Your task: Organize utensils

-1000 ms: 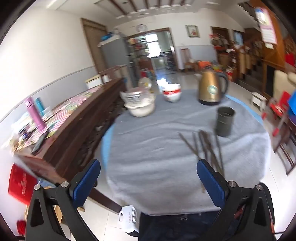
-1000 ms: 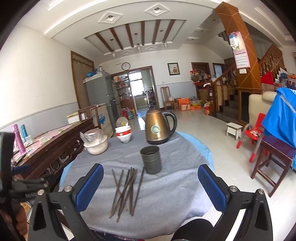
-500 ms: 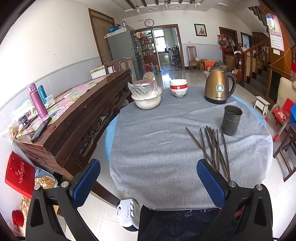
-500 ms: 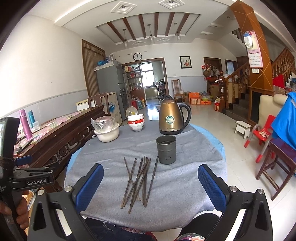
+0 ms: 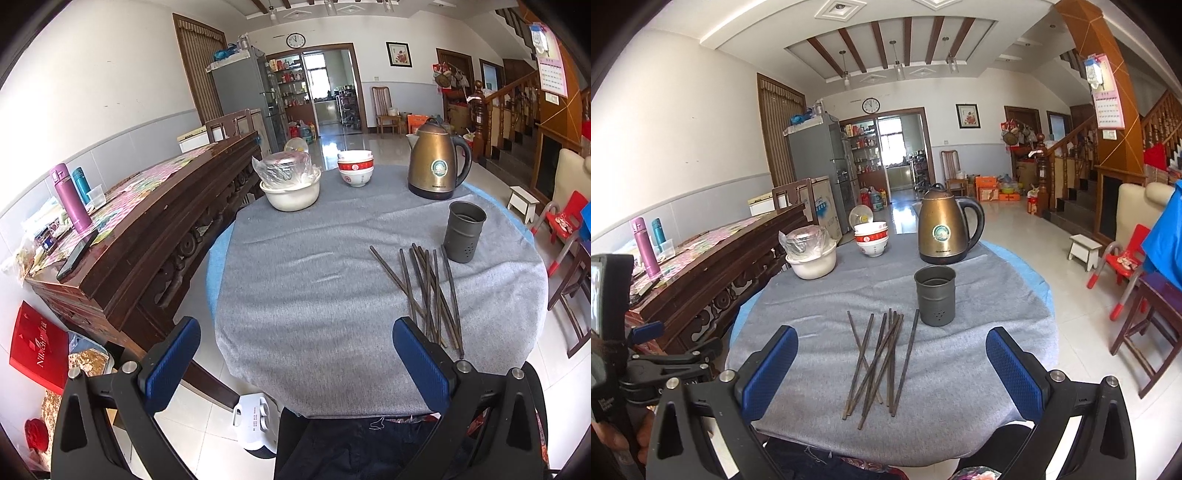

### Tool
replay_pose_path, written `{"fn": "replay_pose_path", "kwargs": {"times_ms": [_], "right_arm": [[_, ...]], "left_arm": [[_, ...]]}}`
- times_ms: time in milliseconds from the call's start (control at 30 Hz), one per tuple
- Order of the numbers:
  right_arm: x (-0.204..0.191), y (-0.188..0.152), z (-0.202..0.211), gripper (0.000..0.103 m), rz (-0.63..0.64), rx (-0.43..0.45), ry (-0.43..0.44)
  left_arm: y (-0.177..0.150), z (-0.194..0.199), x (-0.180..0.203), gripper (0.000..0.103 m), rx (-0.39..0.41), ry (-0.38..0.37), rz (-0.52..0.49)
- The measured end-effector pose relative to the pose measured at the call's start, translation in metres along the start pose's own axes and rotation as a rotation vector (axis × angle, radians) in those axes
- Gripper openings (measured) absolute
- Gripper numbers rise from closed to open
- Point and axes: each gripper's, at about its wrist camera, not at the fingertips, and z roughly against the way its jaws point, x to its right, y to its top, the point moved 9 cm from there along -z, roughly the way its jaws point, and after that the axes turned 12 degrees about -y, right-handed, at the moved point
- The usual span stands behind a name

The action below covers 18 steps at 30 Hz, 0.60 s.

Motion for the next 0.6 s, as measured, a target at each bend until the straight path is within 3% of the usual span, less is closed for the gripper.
{"fn": "replay_pose_path", "kwargs": {"times_ms": [600], "right_arm": [[-0.013,0.006,-0.044,0.103,0.004,-0.057,0.042]], "left_arm": [[0.004,-0.036,-0.001,0.103,-0.048,0.01,0.015]]}}
